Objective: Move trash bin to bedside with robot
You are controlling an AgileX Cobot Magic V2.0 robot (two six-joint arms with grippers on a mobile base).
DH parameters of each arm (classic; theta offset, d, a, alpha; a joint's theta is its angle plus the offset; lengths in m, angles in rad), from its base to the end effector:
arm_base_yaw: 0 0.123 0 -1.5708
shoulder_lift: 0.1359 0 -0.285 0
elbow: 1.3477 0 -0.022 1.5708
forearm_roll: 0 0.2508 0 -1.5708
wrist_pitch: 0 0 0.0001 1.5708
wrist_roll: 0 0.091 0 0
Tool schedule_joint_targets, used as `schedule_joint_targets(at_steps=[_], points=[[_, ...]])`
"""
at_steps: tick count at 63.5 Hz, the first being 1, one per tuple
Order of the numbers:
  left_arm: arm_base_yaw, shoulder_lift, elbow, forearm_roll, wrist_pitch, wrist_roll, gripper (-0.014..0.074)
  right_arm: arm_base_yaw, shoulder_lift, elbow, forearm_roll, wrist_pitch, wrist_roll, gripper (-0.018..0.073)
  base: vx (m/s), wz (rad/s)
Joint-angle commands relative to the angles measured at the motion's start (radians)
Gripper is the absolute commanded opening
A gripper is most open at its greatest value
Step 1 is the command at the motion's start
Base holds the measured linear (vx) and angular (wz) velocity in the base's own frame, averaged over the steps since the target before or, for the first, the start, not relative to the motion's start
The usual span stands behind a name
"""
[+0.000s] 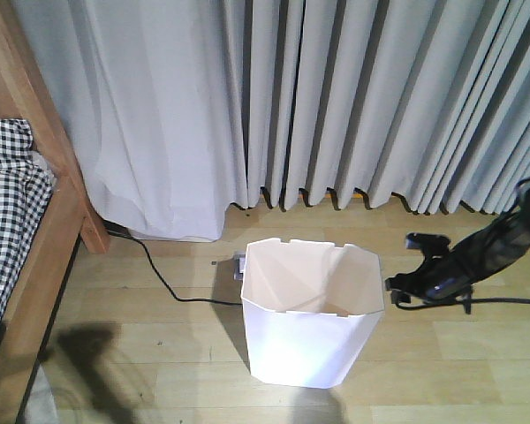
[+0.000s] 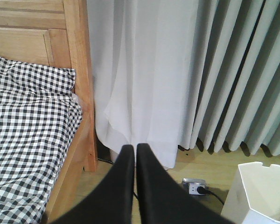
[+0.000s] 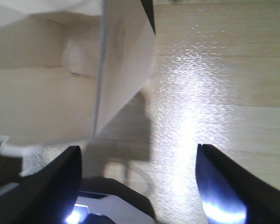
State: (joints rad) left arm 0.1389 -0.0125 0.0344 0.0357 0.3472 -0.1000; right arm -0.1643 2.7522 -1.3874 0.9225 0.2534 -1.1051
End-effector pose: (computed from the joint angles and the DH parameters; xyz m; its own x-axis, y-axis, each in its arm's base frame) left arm 0.0527 0.0085 0.1710 -0.2647 -0.1040 -0.9587 -0.1679 0.9839 -0.0604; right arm 0.3795 -0.0444 -0.1276 -0.9842 -0.0325 -0.1739 -0.0620 0.9840 0.1669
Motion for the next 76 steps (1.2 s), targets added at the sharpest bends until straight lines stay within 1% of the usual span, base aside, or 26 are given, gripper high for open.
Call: schedule_joint_targets(at_steps=[1,8,14,24,37,43,58,76], points=[[-0.003,-0.014,0.003,-0.002,-0.066,-0.004,-0.0006,-0.001,-0.19,0.117,0.081,-0.03,-0.137,0.0494,0.0,0.0],[-0.003,-0.014,0.003,-0.002,-0.066,-0.004,-0.0006,-0.001,-0.372,0.247,0.139,-0.014,-0.268,0.0494,0.0,0.0],[-0.003,-0.014,0.003,-0.002,-0.066,-0.004,-0.0006,-0.001,-0.535,0.339,0.156,-0.011,-0.321,0.0494,0.0,0.0],[-0.003,-0.014,0.003,-0.002,-0.066,-0.004,-0.0006,-0.001,-0.836,0.45,0.163,-0.014,-0.322,0.0494,0.0,0.0],[-0.003,-0.014,0.003,-0.002,-0.066,-0.004,-0.0006,-0.001,-1.234,0.555,0.177,-0.017,-0.322,0.0494,0.0,0.0],[-0.003,-0.014,0.003,-0.002,-0.066,-0.004,-0.0006,-0.001,-1.395,0.595,0.211,-0.023,-0.321,0.0494,0.0,0.0],[-0.003,-0.014,0.003,-0.002,-0.066,-0.004,-0.0006,-0.001,-1.765,0.716,0.35,-0.026,-0.321,0.0494,0.0,0.0],[-0.003,-0.014,0.003,-0.002,-0.066,-0.004,-0.0006,-0.001,-2.237,0.949,0.369,-0.041,-0.323,0.0494,0.0,0.0]])
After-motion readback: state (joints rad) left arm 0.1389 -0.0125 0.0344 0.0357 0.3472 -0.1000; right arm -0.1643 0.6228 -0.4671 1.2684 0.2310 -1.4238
